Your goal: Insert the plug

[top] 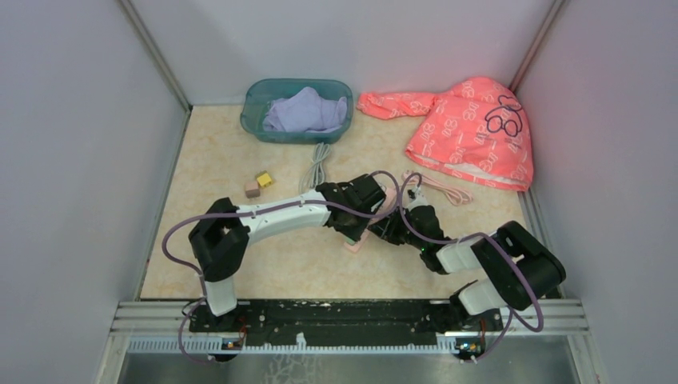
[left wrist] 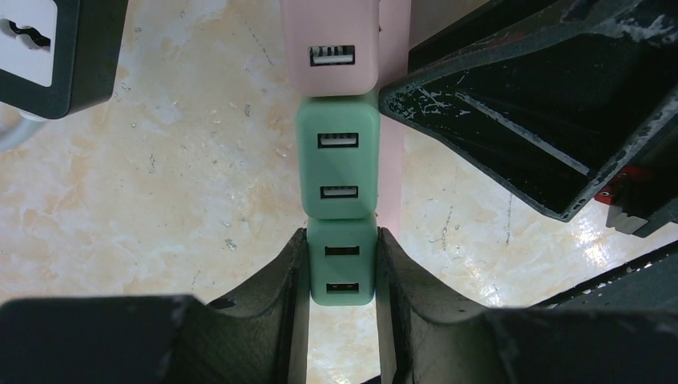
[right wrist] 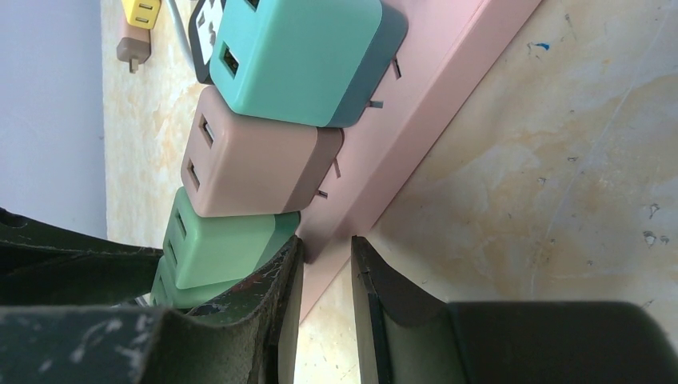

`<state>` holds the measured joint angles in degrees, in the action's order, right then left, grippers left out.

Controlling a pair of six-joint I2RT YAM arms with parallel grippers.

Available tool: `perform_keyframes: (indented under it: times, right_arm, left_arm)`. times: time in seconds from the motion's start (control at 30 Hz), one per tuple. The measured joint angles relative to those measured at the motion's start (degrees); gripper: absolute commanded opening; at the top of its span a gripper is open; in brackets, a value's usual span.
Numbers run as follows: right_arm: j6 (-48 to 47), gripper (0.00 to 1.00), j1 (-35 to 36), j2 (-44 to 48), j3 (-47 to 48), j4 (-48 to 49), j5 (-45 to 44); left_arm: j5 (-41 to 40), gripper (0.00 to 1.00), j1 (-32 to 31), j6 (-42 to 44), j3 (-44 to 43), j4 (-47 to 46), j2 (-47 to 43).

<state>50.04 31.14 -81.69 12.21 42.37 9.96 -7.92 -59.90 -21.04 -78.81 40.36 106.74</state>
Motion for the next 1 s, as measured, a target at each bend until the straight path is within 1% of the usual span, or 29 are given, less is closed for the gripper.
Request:
perform_keyframes:
  times: [0.2, 0.3, 0.37, 0.47, 0.57, 0.67, 0.73, 0.8, 1.0]
  right_arm:
    - [-0.9, 0.29, 0.0, 1.3, 0.0, -1.6, -0.3]
    - [-1.7, 0.32, 0.0, 3.3, 0.0, -3.9, -1.0]
    - [-2.4, 0.35, 0.0, 5.2, 0.0, -5.7, -1.2]
    - [-3.7, 0.41, 0.0, 8.7, 0.3, -8.9, -1.7]
    - [-5.3, 0.5, 0.2, 13.6, 1.4, -13.2, -3.0]
    - [-7.3, 0.58, 0.6, 19.1, 2.7, -17.4, -4.9]
    - [-8.8, 0.61, 0.7, 22.8, 3.3, -20.3, -6.6]
    - [-10.0, 0.63, 0.7, 25.2, 3.4, -22.5, -7.9]
    - [-12.9, 0.68, 0.8, 31.9, 3.7, -31.5, -13.6]
  left_arm:
    - [-0.6, 0.0, -0.2, -0.4, 1.1, -1.0, -0.6]
    - [-1.1, 0.06, -0.4, -0.8, 1.3, -1.7, -1.5]
    - [-1.4, 0.14, -0.5, -1.1, 1.2, -1.7, -1.6]
    - [-1.7, 0.28, -0.5, -1.4, 1.2, -1.6, -1.7]
    - [-2.1, 0.49, -0.6, -1.7, 1.1, -1.6, -1.8]
    - [-2.2, 0.6, -0.7, -2.3, 1.2, -1.7, -1.9]
    - [-2.2, 0.66, -0.9, -2.7, 1.9, -2.2, -2.4]
    - [-2.4, 0.69, -1.1, -3.0, 3.7, -3.7, -4.3]
    - [-2.3, 0.74, -1.1, -3.2, 12.7, -11.0, -14.6]
